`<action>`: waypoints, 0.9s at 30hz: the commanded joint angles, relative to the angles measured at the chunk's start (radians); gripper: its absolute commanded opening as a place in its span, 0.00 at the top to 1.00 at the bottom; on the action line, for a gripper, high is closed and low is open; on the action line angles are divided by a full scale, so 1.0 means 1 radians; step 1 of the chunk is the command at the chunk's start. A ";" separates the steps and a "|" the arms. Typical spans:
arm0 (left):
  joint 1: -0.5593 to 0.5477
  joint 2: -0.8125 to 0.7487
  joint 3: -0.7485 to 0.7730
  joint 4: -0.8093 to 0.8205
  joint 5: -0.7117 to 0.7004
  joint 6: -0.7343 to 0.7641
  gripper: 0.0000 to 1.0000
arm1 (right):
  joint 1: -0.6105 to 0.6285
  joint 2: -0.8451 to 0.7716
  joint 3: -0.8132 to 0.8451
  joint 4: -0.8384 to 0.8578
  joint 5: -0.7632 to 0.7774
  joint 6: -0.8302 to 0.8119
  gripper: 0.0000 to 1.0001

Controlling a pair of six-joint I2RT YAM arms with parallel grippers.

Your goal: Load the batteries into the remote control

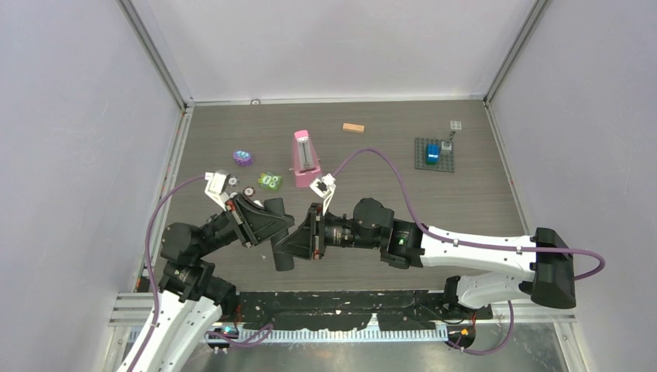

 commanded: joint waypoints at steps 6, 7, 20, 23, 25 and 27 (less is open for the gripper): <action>-0.001 -0.026 0.011 -0.101 -0.018 0.068 0.17 | 0.002 -0.067 -0.033 -0.026 0.126 -0.012 0.94; -0.002 -0.031 0.020 -0.152 -0.032 0.094 0.12 | 0.000 -0.076 -0.040 -0.052 0.161 -0.016 0.95; -0.001 -0.039 0.154 -0.913 -0.459 0.289 0.00 | -0.285 -0.198 -0.120 -0.872 0.645 -0.164 0.95; -0.002 -0.043 0.161 -0.970 -0.484 0.295 0.00 | -0.381 -0.153 -0.143 -0.930 0.706 -0.218 0.94; -0.002 -0.050 0.168 -1.006 -0.508 0.306 0.00 | -0.418 -0.095 -0.142 -0.932 0.729 -0.244 0.94; -0.002 -0.058 0.174 -1.029 -0.524 0.315 0.00 | -0.434 -0.017 -0.116 -0.923 0.756 -0.271 0.94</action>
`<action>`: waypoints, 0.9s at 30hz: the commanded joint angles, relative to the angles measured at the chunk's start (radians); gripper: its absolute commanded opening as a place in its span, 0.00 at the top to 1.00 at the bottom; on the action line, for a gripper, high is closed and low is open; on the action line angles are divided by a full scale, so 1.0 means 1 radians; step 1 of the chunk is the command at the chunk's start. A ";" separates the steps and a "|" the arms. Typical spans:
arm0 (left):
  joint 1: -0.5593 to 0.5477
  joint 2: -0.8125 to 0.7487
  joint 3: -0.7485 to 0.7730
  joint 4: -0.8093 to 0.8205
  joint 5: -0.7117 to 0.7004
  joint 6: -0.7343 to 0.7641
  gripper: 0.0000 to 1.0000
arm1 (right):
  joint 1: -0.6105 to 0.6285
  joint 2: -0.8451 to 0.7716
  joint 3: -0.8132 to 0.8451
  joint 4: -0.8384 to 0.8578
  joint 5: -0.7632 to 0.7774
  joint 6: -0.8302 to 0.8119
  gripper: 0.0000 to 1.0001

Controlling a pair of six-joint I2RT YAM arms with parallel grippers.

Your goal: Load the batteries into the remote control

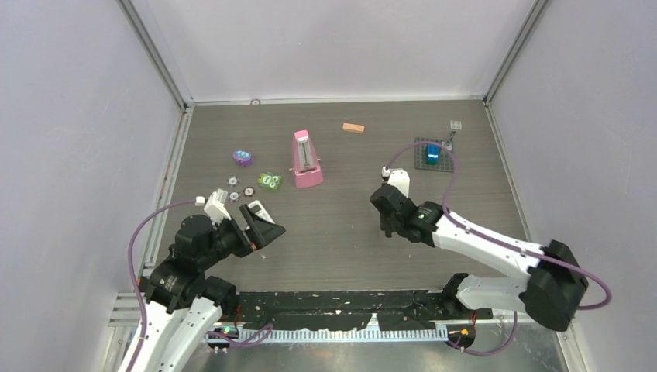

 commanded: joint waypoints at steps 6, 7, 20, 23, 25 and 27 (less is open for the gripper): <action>-0.002 -0.022 0.077 -0.162 -0.104 0.065 0.00 | -0.031 0.381 0.213 -0.020 0.121 -0.124 0.94; -0.001 -0.019 0.092 -0.180 -0.112 0.071 0.00 | -0.029 0.431 0.256 -0.018 0.114 -0.125 0.95; -0.002 0.037 0.217 -0.449 -0.302 0.032 0.00 | 0.072 0.755 0.532 -0.053 0.095 -0.118 0.94; -0.002 0.032 0.233 -0.466 -0.298 0.043 0.00 | 0.085 0.791 0.548 -0.054 0.094 -0.114 0.93; -0.002 0.029 0.238 -0.467 -0.292 0.059 0.00 | 0.091 0.812 0.553 -0.050 0.085 -0.114 0.91; -0.002 0.022 0.237 -0.465 -0.296 0.083 0.00 | 0.096 0.825 0.554 -0.042 0.073 -0.109 0.89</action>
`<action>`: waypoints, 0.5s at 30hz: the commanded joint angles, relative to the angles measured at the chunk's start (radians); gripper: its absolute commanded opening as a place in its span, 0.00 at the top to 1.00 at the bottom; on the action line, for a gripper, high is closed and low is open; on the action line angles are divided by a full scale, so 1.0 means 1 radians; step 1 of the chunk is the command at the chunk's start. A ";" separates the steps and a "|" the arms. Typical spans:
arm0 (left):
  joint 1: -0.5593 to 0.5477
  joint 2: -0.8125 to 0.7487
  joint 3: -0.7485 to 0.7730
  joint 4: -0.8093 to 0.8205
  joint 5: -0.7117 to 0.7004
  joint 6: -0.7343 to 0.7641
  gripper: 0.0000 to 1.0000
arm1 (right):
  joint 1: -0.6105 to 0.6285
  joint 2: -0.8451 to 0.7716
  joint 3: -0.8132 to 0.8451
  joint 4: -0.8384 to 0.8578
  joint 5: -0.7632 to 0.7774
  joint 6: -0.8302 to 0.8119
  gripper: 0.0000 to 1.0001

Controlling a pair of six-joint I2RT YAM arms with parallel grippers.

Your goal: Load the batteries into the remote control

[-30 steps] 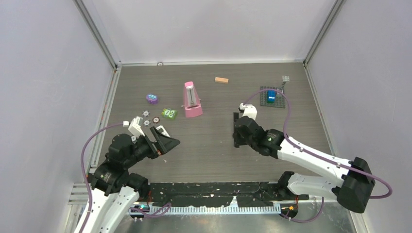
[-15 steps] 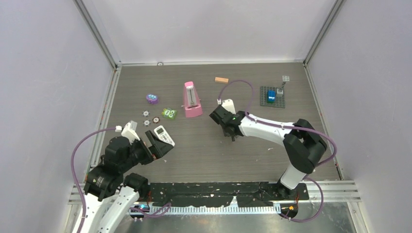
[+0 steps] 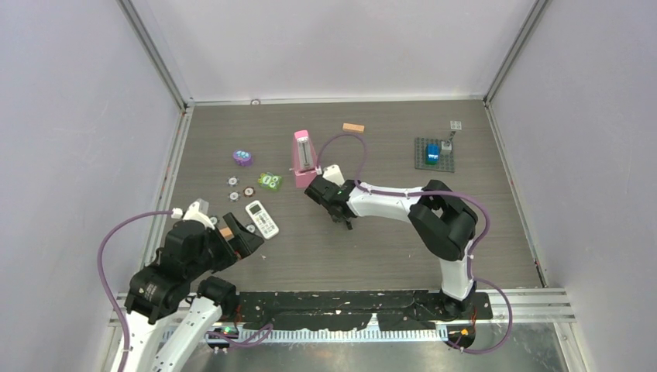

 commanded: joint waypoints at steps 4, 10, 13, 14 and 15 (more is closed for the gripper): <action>-0.002 -0.070 0.025 0.004 -0.072 0.075 0.00 | 0.014 -0.006 0.004 0.046 -0.089 0.035 0.71; -0.002 -0.112 0.037 -0.016 -0.086 0.114 0.00 | 0.014 -0.101 -0.044 0.119 -0.194 0.056 0.40; -0.001 -0.099 0.046 -0.033 -0.073 0.117 0.00 | 0.014 -0.201 -0.077 0.137 -0.231 0.062 0.28; -0.002 -0.096 0.052 -0.040 -0.070 0.117 0.01 | 0.014 -0.225 -0.099 0.144 -0.235 0.068 0.27; -0.002 -0.093 0.057 -0.047 -0.068 0.117 0.00 | 0.014 -0.279 -0.109 0.146 -0.243 0.069 0.24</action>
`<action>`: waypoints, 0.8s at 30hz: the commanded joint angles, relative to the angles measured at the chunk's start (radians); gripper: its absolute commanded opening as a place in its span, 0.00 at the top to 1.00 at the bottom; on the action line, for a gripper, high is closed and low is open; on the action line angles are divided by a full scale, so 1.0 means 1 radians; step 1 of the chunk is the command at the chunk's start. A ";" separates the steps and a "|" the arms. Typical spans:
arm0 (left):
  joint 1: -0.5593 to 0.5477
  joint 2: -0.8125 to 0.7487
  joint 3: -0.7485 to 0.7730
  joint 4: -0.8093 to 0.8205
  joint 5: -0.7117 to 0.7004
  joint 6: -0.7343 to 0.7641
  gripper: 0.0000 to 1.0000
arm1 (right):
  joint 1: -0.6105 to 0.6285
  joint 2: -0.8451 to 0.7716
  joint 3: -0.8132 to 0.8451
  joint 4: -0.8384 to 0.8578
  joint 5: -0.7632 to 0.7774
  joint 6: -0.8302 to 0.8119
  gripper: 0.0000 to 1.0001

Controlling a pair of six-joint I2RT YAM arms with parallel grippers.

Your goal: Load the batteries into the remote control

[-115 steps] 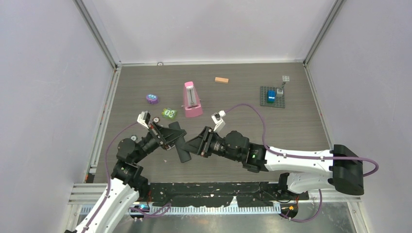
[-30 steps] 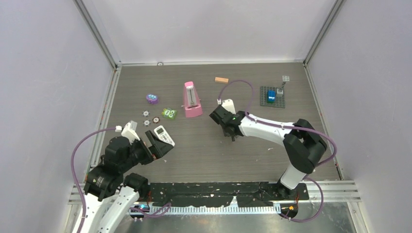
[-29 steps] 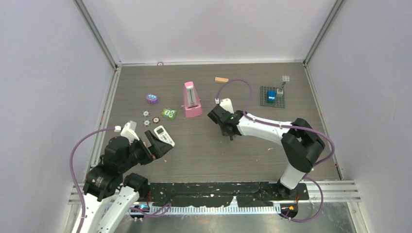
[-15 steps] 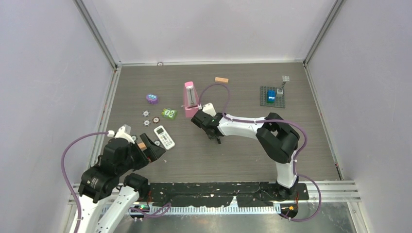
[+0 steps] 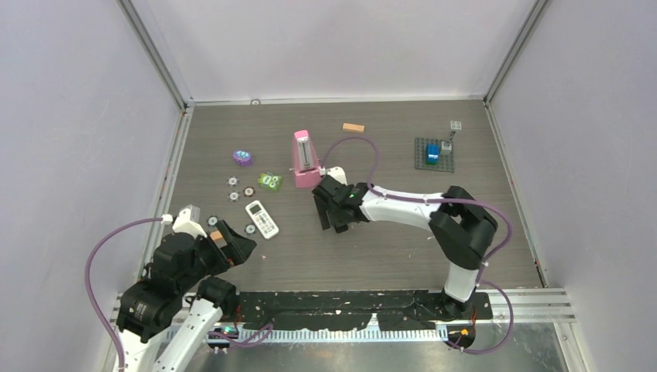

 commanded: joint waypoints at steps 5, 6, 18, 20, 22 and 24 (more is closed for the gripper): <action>-0.002 0.001 0.082 -0.024 0.011 0.071 0.00 | 0.005 -0.422 -0.138 0.010 -0.043 0.040 0.15; -0.002 -0.007 0.093 -0.022 0.011 0.080 0.00 | 0.005 -0.507 -0.162 -0.008 -0.024 0.042 0.11; -0.002 -0.152 0.194 -0.055 0.034 0.143 0.00 | 0.005 -1.371 -0.045 -0.622 0.318 0.113 0.05; -0.001 -0.162 0.215 -0.074 0.024 0.151 0.00 | 0.006 -1.435 0.079 -0.747 0.389 0.131 0.05; -0.002 -0.160 0.241 -0.086 0.024 0.166 0.00 | 0.006 -1.484 0.194 -0.834 0.425 0.137 0.05; -0.002 -0.152 0.262 -0.101 0.024 0.178 0.00 | 0.006 -1.520 0.284 -0.880 0.427 0.132 0.05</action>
